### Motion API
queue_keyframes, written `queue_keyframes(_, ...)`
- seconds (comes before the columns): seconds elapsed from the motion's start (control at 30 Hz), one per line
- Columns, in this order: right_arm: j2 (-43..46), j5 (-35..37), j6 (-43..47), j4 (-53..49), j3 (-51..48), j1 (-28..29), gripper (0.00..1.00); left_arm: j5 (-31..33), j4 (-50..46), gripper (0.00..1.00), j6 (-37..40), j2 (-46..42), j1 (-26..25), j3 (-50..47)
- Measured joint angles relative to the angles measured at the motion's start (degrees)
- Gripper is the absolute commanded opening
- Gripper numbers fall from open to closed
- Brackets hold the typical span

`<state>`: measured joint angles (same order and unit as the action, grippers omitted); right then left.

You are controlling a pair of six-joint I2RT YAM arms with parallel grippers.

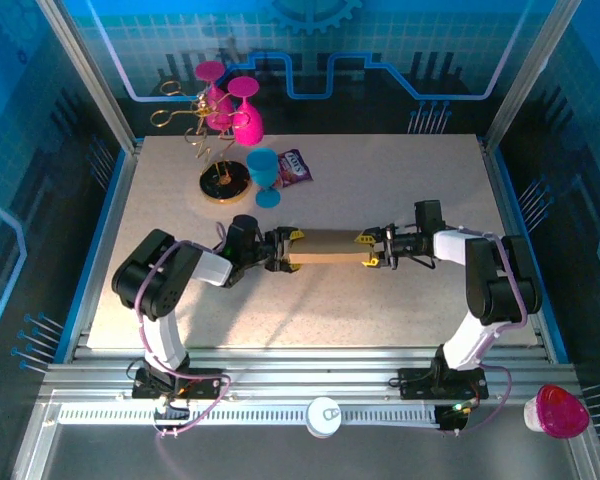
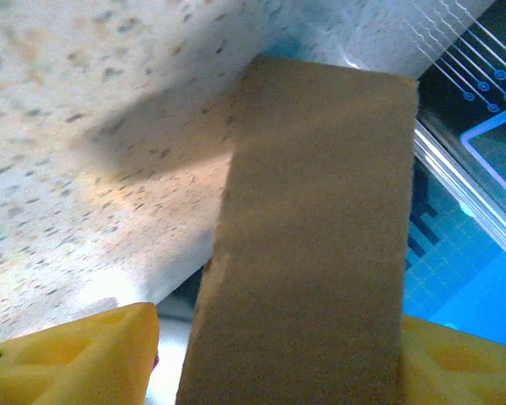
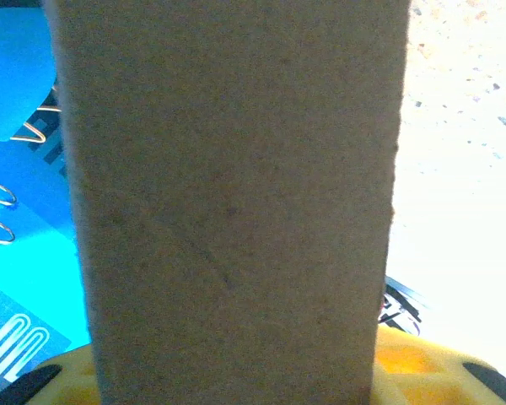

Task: Fold the paper box

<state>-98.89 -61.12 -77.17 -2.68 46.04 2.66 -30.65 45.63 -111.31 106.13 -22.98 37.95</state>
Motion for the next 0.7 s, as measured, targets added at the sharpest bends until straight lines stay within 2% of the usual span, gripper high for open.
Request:
queue_keyframes(0.2, -0.7, -0.7, -1.4, 1.3, -0.2, -0.1, 0.42, 0.5, 5.7, 0.45, -2.0, 2.6, 0.2, 0.1)
queue_keyframes(0.37, -1.2, -1.1, -2.6, 2.7, -0.2, -0.2, 0.42, 0.8, 7.4, 0.29, -2.3, 3.2, 0.4, 0.2)
queue_keyframes(0.7, -2.1, -1.4, -3.8, 4.9, -0.2, -0.2, 0.42, 1.3, 8.1, 0.27, -2.5, 3.6, 0.4, 0.3)
